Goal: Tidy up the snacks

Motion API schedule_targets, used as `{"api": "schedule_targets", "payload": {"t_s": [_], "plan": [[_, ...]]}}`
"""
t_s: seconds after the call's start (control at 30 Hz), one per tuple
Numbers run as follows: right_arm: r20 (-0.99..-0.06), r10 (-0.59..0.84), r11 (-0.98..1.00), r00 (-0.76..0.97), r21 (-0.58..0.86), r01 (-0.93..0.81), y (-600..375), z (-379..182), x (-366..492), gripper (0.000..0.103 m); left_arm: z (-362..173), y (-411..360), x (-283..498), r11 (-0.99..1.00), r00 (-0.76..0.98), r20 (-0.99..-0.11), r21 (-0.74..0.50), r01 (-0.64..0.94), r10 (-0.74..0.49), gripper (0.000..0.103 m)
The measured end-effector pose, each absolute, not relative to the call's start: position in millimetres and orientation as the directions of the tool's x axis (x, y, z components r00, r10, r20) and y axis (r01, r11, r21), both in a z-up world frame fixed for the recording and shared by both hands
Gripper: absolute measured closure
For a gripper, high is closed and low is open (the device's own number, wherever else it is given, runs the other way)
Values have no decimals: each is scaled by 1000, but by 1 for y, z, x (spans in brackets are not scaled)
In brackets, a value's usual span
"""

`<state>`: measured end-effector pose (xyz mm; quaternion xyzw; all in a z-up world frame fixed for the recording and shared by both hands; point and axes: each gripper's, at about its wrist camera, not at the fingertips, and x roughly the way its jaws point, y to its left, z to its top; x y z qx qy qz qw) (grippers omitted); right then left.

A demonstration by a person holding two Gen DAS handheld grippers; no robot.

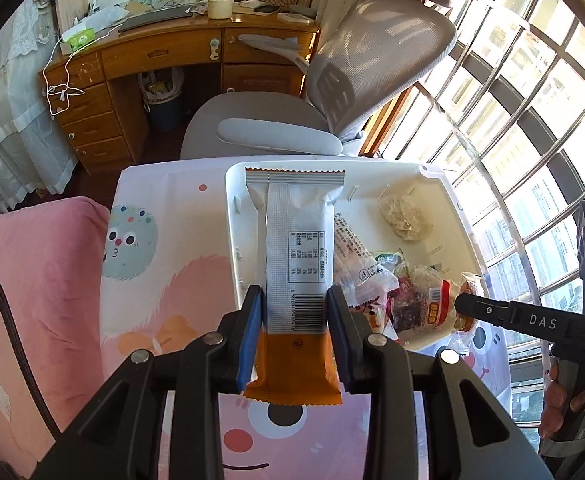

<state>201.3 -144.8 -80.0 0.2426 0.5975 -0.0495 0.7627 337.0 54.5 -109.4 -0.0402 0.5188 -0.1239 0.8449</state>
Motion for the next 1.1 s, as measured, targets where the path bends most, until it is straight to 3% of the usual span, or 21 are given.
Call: {"api": "schedule_targets", "payload": {"t_s": [0.13, 0.2, 0.33, 0.43, 0.67, 0.87, 1.1], "plan": [[-924, 220, 886, 312, 323, 332, -152, -79, 206, 80, -111, 47, 340, 960, 448, -849, -235, 155, -280, 71], [-925, 230, 890, 303, 326, 318, -154, -81, 210, 79, -109, 42, 340, 954, 447, -843, -249, 167, -298, 49], [-925, 252, 889, 283, 337, 310, -158, -84, 210, 65, -105, 32, 335, 963, 463, -846, -209, 168, -264, 42], [-922, 262, 884, 283, 347, 312, -164, -84, 205, 58, -105, 28, 329, 970, 452, -860, -194, 145, -239, 29], [-925, 256, 883, 281, 342, 322, -183, -85, 180, 43, -111, 22, 304, 972, 417, -878, -215, 95, -235, 21], [-946, 234, 903, 223, 297, 309, -190, -99, 144, 39, -121, 15, 264, 972, 400, -887, -224, 64, -231, 12], [-972, 190, 935, 138, 222, 276, -189, -108, 89, 25, -135, 15, 209, 969, 323, -914, -245, 44, -246, 10]]}}
